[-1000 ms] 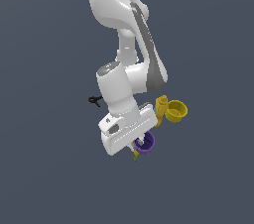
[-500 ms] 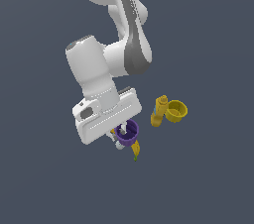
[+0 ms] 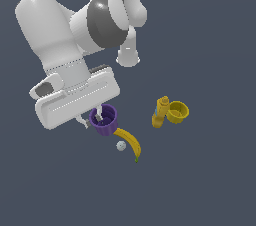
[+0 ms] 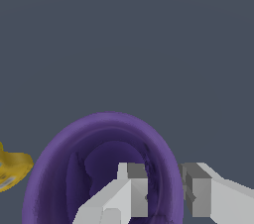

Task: Pick up a designated object from a clutter of objects.

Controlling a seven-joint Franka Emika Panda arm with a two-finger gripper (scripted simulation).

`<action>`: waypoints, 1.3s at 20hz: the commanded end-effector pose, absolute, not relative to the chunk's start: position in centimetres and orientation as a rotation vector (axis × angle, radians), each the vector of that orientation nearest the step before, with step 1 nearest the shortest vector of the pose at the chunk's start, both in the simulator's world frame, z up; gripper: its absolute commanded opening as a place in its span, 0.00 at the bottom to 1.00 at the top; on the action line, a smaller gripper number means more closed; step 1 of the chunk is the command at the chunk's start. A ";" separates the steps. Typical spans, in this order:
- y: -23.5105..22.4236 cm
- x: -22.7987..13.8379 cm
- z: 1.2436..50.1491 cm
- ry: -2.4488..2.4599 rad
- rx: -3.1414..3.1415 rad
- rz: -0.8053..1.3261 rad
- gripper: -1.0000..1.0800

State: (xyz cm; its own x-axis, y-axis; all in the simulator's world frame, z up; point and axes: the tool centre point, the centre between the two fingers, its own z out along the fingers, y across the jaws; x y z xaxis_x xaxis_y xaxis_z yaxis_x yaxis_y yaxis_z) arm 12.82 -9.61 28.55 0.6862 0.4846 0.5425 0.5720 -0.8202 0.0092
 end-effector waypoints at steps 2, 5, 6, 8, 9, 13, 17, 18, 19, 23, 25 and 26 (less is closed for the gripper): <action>-12.1 12.4 31.4 -0.864 -2.733 -0.811 0.00; -14.2 12.1 33.6 -0.863 -2.733 -0.810 0.00; -14.9 12.0 34.3 -0.862 -2.733 -0.809 0.00; -16.1 11.8 35.7 -0.861 -2.733 -0.809 0.00; -16.8 11.7 36.4 -0.860 -2.733 -0.808 0.00; -19.0 11.4 38.7 -0.857 -2.734 -0.807 0.00; -20.6 11.2 40.4 -0.855 -2.735 -0.806 0.00; -21.0 11.2 40.6 -0.854 -2.735 -0.805 0.00; -21.2 11.2 40.9 -0.854 -2.735 -0.805 0.00; -21.9 11.1 41.6 -0.852 -2.736 -0.804 0.00; -22.1 11.1 41.7 -0.851 -2.736 -0.804 0.00; -22.1 11.1 41.8 -0.851 -2.736 -0.804 0.00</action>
